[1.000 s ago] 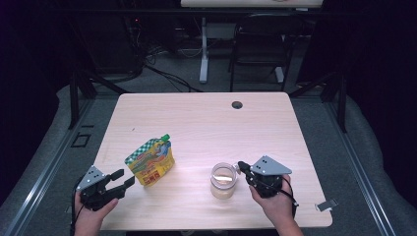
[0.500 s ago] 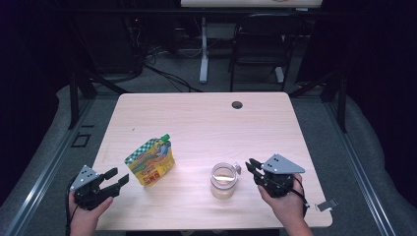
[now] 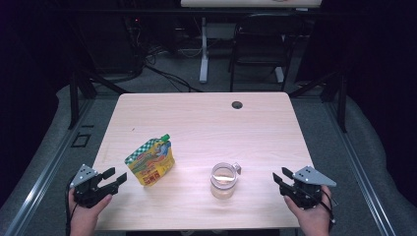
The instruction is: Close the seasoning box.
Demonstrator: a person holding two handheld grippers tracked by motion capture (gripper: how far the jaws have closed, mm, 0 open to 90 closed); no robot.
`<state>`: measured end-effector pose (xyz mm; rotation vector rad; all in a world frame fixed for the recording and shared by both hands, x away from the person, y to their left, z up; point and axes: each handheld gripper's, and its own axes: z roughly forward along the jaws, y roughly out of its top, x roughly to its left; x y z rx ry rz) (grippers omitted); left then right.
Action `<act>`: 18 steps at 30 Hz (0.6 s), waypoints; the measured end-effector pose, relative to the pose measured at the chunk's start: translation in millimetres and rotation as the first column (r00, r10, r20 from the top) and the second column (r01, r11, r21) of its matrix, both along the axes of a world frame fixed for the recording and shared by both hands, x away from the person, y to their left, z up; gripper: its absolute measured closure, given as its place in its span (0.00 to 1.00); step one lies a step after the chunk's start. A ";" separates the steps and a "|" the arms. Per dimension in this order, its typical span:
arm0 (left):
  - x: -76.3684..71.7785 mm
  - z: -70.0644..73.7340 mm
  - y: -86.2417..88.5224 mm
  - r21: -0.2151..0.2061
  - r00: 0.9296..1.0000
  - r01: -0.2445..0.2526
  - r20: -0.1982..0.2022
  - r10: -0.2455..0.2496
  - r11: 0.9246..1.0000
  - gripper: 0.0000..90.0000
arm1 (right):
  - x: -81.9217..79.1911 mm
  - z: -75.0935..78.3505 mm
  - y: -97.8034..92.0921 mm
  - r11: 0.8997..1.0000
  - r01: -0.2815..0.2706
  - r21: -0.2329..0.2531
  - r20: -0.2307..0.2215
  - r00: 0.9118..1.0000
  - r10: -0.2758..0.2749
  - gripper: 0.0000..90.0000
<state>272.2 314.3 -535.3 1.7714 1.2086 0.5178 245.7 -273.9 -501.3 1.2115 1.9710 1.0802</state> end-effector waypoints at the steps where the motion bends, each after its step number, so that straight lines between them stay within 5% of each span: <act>1: 0.7 -0.9 0.8 -0.001 1.000 -0.002 -0.003 0.002 1.000 0.49 | 1.1 -2.5 -4.1 1.000 0.016 0.000 0.000 1.000 -0.016 0.62; 7: 5.6 -7.6 5.1 0.007 1.000 -0.018 -0.024 0.018 1.000 0.48 | 2.6 -16.9 -27.0 0.993 0.103 0.055 0.001 0.995 -0.103 0.52; 13: 12.5 -15.4 8.7 0.020 0.998 -0.025 -0.050 0.026 0.999 0.46 | 3.6 -33.5 -36.5 0.991 0.131 0.015 0.011 0.991 -0.131 0.48; 18: 17.0 -18.6 7.3 0.035 0.998 -0.029 -0.051 0.030 0.999 0.46 | 3.0 -40.7 -39.6 0.990 0.132 0.050 0.003 0.991 -0.132 0.46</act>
